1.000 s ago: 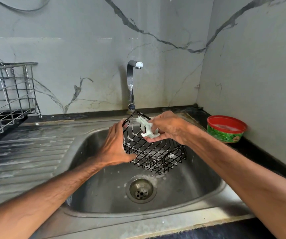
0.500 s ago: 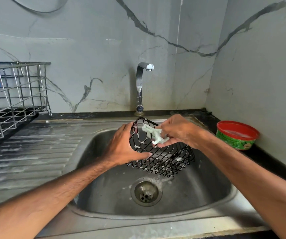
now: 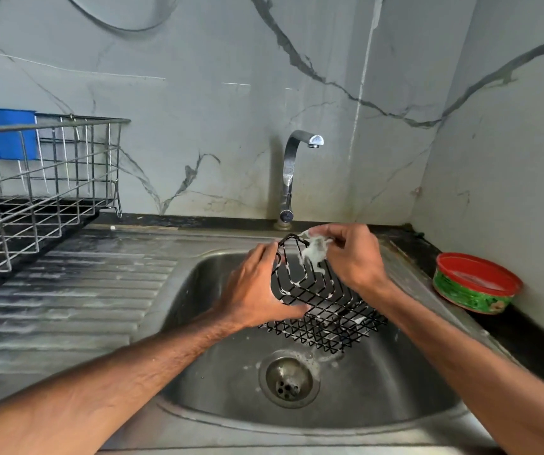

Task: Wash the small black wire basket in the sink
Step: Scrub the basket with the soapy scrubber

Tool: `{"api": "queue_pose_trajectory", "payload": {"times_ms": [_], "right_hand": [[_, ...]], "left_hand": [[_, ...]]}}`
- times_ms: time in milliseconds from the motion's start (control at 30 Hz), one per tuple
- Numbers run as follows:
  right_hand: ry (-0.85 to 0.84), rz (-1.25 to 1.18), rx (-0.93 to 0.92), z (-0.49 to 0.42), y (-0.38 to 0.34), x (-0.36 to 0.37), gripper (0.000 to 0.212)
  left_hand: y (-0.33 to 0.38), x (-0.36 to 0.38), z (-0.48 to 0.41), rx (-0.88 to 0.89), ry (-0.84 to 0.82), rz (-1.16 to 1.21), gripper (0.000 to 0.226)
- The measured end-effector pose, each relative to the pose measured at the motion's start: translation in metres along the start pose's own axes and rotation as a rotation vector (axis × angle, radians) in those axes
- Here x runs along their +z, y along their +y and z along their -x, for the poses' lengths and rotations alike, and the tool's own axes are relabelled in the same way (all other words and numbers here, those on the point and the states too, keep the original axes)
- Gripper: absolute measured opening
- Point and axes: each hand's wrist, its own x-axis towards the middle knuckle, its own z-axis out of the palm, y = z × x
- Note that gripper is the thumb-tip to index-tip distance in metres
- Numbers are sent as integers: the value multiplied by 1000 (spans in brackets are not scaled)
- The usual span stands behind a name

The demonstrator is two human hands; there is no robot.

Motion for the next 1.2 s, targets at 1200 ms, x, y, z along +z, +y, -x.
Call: {"api": "queue_pose_trajectory", "payload": {"times_ms": [1200], "right_hand": [[-130, 169, -71, -7, 7, -10, 24]], "left_hand": [[-8, 11, -4, -4, 52, -9, 146]]}}
